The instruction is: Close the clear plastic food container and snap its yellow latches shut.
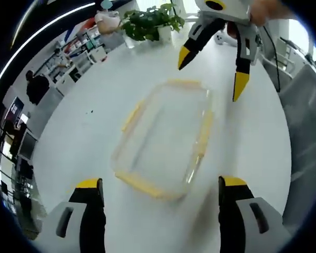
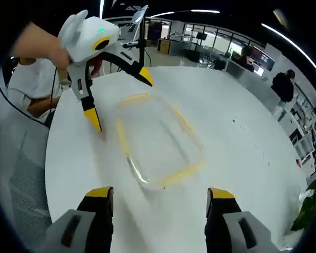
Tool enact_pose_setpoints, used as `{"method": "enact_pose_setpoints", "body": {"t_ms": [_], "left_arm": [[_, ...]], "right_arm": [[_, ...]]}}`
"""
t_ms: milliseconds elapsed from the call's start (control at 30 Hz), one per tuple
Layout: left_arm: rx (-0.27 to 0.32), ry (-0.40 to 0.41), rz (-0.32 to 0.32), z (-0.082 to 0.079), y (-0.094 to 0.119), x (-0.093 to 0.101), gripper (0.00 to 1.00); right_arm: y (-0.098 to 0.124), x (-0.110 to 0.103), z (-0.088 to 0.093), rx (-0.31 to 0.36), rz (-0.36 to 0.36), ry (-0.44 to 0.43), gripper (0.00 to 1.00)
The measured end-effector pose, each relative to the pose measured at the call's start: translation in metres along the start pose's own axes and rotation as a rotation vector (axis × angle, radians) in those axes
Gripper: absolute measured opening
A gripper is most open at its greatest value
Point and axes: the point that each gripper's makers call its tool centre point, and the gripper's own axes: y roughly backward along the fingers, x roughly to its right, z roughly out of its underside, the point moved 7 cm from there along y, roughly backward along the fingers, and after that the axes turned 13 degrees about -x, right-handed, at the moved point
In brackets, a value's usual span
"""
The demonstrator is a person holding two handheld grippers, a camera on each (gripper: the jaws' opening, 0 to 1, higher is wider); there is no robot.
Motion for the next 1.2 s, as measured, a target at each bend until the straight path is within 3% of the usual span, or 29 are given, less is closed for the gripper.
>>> {"method": "enact_pose_setpoints", "body": {"t_ms": [200,600,967,1200], "left_arm": [[0.026,0.022,-0.030,0.008,0.005,0.009,0.88],[0.089,0.130,-0.040,0.022,0.015,0.026,0.91],[0.089,0.203,-0.028,0.050,0.022,0.048,0.92],[0.137,0.242,-0.037,0.061,0.031,0.063,0.93]], "right_arm": [[0.005,-0.004,0.003,0.065,0.018,-0.060,0.70],[0.013,-0.018,0.017,0.109,0.042,-0.109,0.70],[0.022,-0.039,0.044,0.172,0.055,-0.165,0.71],[0.029,-0.057,0.065,0.216,0.078,-0.199,0.71]]}}
